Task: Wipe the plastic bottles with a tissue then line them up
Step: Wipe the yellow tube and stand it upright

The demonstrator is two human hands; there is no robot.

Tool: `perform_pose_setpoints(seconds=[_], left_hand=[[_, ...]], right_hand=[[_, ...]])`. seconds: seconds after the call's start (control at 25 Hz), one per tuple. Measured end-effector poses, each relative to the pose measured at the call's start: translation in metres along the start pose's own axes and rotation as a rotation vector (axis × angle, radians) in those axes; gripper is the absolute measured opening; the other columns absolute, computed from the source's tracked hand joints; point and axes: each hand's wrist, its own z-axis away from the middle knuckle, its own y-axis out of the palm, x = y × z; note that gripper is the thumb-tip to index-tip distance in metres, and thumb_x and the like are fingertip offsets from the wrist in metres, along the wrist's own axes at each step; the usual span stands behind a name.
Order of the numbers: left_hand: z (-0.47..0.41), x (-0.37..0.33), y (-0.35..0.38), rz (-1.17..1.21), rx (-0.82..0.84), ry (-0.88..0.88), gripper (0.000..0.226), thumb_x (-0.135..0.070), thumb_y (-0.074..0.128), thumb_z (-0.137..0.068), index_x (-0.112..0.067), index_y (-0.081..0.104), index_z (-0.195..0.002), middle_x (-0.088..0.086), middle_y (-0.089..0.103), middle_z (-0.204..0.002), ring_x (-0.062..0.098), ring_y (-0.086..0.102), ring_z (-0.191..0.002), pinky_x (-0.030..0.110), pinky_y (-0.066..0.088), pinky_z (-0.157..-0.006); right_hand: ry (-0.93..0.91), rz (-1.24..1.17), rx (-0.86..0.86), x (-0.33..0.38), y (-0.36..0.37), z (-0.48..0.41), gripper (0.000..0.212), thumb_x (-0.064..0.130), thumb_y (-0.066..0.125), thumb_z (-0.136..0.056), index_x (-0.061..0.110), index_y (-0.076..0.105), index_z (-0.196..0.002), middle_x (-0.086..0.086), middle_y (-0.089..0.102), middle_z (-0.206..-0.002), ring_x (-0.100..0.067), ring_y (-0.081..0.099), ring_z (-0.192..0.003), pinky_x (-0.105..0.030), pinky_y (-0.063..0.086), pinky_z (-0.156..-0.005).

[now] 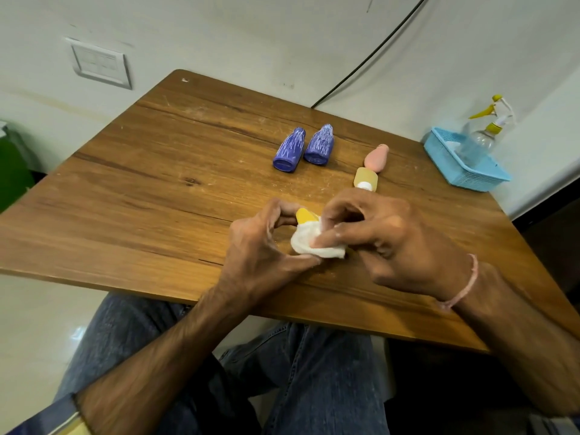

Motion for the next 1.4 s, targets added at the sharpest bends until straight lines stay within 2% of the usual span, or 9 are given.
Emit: perform_pose_setpoints(seconds=[0.12, 0.32, 0.56, 0.72, 0.84, 0.96, 1.12, 1.28, 1.4], left_hand=[[-0.001, -0.001, 0.000, 0.034, 0.006, -0.045, 0.063, -0.049, 0.081, -0.066, -0.007, 0.065, -0.109, -0.002, 0.073, -0.106, 0.006, 0.071, -0.096, 0.029, 0.061, -0.084], [0.000, 0.000, 0.000, 0.002, 0.009, -0.085, 0.065, -0.050, 0.086, -0.065, -0.008, 0.065, -0.110, -0.003, 0.074, -0.105, 0.006, 0.071, -0.096, 0.029, 0.061, -0.082], [0.003, 0.000, -0.004, 0.013, 0.035, -0.126, 0.064, -0.048, 0.087, -0.063, -0.011, 0.065, -0.111, -0.006, 0.073, -0.106, 0.003, 0.071, -0.097, 0.029, 0.061, -0.084], [-0.001, -0.007, -0.005, 0.066, 0.003, -0.220, 0.062, -0.048, 0.086, -0.062, -0.016, 0.065, -0.111, -0.010, 0.073, -0.106, 0.001, 0.070, -0.100, 0.026, 0.058, -0.090], [-0.022, -0.005, -0.012, 0.196, -0.085, -0.264, 0.052, -0.030, 0.089, -0.068, -0.015, 0.064, -0.111, -0.003, 0.074, -0.111, 0.009, 0.071, -0.103, 0.032, 0.057, -0.092], [-0.061, 0.013, -0.035, 0.202, -0.201, -0.277, 0.054, -0.026, 0.089, -0.071, -0.009, 0.062, -0.114, 0.002, 0.074, -0.110, 0.014, 0.072, -0.102, 0.037, 0.058, -0.092], [-0.107, 0.045, -0.062, 0.086, -0.199, -0.342, 0.051, -0.042, 0.084, -0.075, -0.022, 0.060, -0.115, 0.001, 0.071, -0.112, 0.011, 0.069, -0.105, 0.037, 0.059, -0.092], [-0.156, 0.071, -0.065, 0.000, -0.208, -0.411, 0.045, -0.056, 0.079, -0.075, -0.033, 0.059, -0.108, -0.001, 0.069, -0.111, 0.012, 0.066, -0.104, 0.036, 0.057, -0.092], [-0.191, 0.084, -0.051, -0.127, -0.169, -0.373, 0.060, -0.063, 0.077, -0.073, -0.025, 0.058, -0.115, -0.001, 0.066, -0.107, 0.014, 0.065, -0.100, 0.030, 0.058, -0.083]], right_hand=[[0.099, -0.074, -0.116, -0.017, 0.001, 0.011, 0.040, -0.018, 0.059, -0.075, 0.006, 0.079, -0.099, -0.009, 0.069, -0.098, -0.021, 0.066, -0.091, -0.031, 0.055, -0.078], [0.496, -0.190, -0.394, -0.018, 0.046, 0.015, 0.040, -0.018, 0.058, -0.080, 0.007, 0.076, -0.105, -0.003, 0.072, -0.102, -0.013, 0.068, -0.098, -0.025, 0.055, -0.089], [0.284, -0.154, -0.475, -0.006, 0.061, 0.032, 0.038, -0.023, 0.061, -0.079, -0.001, 0.075, -0.107, -0.013, 0.068, -0.102, -0.022, 0.065, -0.098, -0.030, 0.054, -0.082], [0.577, 0.042, -0.505, -0.042, 0.075, 0.055, 0.042, -0.021, 0.061, -0.077, 0.005, 0.075, -0.107, -0.006, 0.069, -0.103, -0.016, 0.065, -0.099, -0.024, 0.052, -0.091], [0.728, -0.084, -0.654, -0.049, 0.080, 0.051, 0.039, -0.018, 0.059, -0.080, 0.007, 0.076, -0.105, 0.002, 0.069, -0.101, -0.005, 0.064, -0.095, -0.021, 0.053, -0.088], [0.831, -0.269, -0.750, -0.056, 0.091, 0.041, 0.034, -0.014, 0.061, -0.084, 0.009, 0.075, -0.105, 0.003, 0.071, -0.102, -0.002, 0.065, -0.098, -0.026, 0.054, -0.089], [0.905, -0.488, -0.812, -0.063, 0.100, 0.021, 0.031, -0.009, 0.062, -0.088, 0.012, 0.075, -0.107, 0.000, 0.072, -0.107, -0.007, 0.066, -0.100, -0.021, 0.052, -0.086], [0.864, -0.459, -0.767, -0.068, 0.104, 0.006, 0.030, -0.008, 0.063, -0.087, 0.010, 0.076, -0.107, 0.002, 0.073, -0.104, -0.005, 0.066, -0.099, -0.007, 0.046, -0.081], [0.884, -0.429, -0.723, -0.074, 0.104, -0.003, 0.030, -0.005, 0.066, -0.088, 0.010, 0.074, -0.113, 0.002, 0.072, -0.108, -0.007, 0.065, -0.102, -0.005, 0.046, -0.086]])
